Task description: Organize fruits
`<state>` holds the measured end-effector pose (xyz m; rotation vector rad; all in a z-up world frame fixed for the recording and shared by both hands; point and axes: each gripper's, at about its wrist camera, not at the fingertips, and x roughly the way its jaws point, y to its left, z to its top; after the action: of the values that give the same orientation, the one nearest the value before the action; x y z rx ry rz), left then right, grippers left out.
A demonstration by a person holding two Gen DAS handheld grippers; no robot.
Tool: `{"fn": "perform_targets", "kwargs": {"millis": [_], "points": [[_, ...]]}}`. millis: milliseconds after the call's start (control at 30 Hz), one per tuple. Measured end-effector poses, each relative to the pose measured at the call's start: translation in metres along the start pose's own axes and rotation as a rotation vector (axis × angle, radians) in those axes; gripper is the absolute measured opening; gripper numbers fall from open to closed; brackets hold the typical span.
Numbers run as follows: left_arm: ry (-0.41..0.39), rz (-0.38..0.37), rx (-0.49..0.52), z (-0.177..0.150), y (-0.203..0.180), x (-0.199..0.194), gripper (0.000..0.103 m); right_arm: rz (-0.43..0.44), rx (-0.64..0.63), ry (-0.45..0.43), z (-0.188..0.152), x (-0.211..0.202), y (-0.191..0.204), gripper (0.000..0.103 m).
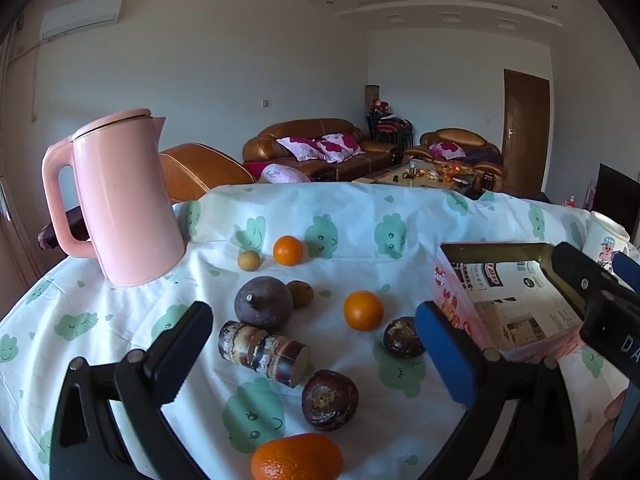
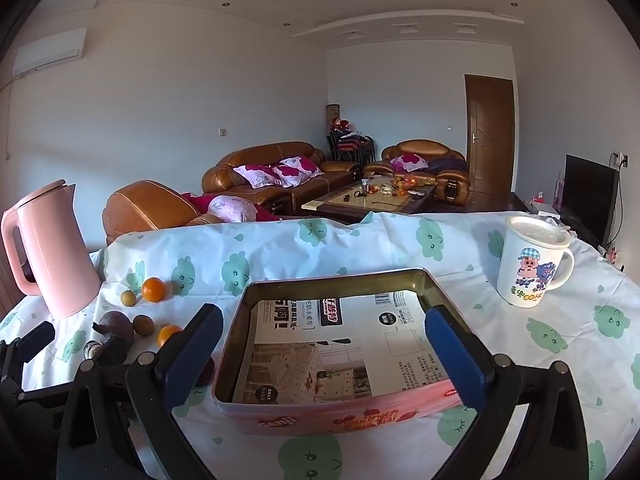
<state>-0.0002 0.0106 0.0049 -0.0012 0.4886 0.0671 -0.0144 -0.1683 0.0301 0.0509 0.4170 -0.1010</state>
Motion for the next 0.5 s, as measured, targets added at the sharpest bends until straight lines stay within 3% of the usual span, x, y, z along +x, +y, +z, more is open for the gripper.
{"fn": "perform_targets", "kwargs": {"millis": [500], "points": [[0.011,0.003,-0.012,0.000,0.001,0.001,0.103,0.000,-0.001,0.000,-0.002,-0.001,0.001,0.102]]}}
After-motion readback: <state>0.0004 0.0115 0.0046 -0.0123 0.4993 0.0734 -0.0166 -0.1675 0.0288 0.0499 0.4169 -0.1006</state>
